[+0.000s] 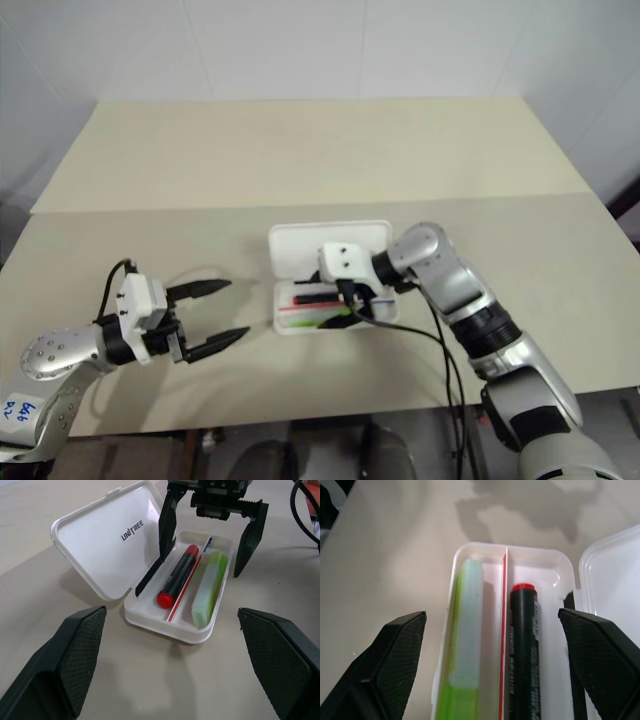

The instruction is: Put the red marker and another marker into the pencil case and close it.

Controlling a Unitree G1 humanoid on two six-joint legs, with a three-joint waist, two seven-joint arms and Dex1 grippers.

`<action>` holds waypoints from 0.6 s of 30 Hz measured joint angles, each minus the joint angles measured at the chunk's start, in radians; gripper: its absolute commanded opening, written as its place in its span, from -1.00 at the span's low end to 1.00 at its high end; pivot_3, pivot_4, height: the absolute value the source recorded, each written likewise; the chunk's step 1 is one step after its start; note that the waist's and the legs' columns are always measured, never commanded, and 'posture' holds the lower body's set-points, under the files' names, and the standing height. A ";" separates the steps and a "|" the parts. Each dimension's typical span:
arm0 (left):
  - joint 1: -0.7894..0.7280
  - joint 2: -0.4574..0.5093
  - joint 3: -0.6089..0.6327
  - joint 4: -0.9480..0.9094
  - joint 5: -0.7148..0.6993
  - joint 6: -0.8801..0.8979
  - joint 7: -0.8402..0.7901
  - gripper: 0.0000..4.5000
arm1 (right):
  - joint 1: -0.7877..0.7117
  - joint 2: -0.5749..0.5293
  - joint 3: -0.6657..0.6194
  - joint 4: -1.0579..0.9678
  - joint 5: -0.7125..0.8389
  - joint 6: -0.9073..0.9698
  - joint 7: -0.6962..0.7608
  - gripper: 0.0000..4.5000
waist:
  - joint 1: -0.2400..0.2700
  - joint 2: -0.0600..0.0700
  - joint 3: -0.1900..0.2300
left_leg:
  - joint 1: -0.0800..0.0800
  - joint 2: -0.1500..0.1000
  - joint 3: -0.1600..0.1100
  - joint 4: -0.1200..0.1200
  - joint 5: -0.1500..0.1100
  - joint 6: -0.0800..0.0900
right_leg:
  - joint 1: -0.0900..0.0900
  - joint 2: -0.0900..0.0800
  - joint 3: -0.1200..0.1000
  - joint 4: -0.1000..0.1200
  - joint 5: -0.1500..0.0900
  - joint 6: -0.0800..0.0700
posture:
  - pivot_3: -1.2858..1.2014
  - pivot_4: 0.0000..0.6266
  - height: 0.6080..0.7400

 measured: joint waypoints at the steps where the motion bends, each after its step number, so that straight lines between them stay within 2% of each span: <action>1: -0.001 0.000 0.000 0.000 0.000 -0.002 0.000 1.00 | 0.000 -0.002 -0.002 -0.003 0.004 0.005 0.000 0.98 | 0.000 0.000 0.000 | 0.000 0.000 0.000 0.000 0.000 0.000 | 0.000 0.000 0.000 0.000 0.000 0.000 | 0.03 -0.52 1.00; 18: -0.030 -0.006 -0.019 0.009 0.004 -0.013 -0.003 1.00 | 0.035 -0.008 -0.029 -0.008 -0.001 -0.070 -0.076 0.98 | -0.001 0.000 0.000 | 0.000 0.000 0.001 0.000 0.000 0.000 | 0.000 0.000 0.000 0.000 0.000 0.000 | 0.03 -0.52 1.00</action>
